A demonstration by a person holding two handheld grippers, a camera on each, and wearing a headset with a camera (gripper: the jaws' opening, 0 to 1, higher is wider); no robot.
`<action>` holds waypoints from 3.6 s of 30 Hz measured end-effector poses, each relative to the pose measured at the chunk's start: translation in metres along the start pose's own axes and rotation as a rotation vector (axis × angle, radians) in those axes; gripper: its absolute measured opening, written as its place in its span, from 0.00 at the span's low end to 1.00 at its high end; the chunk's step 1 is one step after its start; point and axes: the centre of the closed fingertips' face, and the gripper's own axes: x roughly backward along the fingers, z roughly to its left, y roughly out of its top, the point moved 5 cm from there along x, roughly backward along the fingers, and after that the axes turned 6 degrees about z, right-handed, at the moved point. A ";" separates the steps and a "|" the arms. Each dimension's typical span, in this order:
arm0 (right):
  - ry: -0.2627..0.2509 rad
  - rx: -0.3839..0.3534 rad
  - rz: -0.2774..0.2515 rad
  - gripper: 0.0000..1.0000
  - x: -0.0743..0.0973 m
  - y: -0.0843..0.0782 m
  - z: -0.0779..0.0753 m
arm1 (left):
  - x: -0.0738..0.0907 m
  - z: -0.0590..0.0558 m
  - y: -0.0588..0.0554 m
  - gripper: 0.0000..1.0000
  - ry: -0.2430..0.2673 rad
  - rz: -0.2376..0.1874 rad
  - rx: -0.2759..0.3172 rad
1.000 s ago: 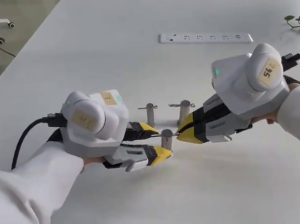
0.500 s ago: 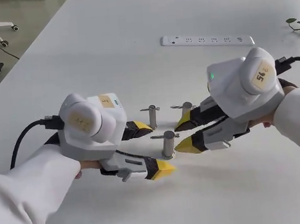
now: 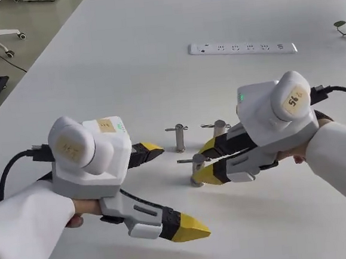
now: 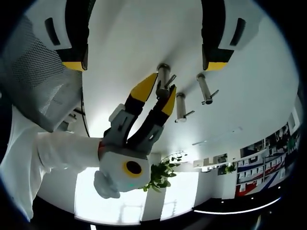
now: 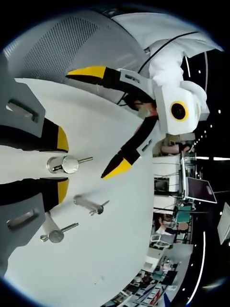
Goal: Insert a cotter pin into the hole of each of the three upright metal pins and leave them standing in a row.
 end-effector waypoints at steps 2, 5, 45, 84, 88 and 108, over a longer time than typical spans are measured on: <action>0.001 -0.003 -0.008 0.12 0.000 0.001 0.000 | 0.003 0.000 -0.001 0.99 0.010 -0.003 0.007; 0.005 -0.015 -0.017 0.09 -0.002 0.000 0.000 | 0.006 -0.002 -0.001 0.99 0.019 -0.005 0.013; -0.200 -0.140 -0.028 0.08 0.078 -0.077 -0.075 | 0.019 -0.023 -0.006 0.97 0.013 0.015 0.044; -0.383 -0.420 -0.509 0.94 0.161 -0.019 0.014 | 0.078 -0.024 0.028 0.99 0.200 -0.278 0.243; -0.414 -0.523 -0.502 0.97 0.169 -0.039 0.017 | 0.079 -0.025 0.020 0.99 0.223 -0.251 0.262; -0.386 -0.678 -0.261 0.98 0.134 -0.079 0.043 | 0.078 -0.014 0.001 0.99 0.344 -0.155 0.357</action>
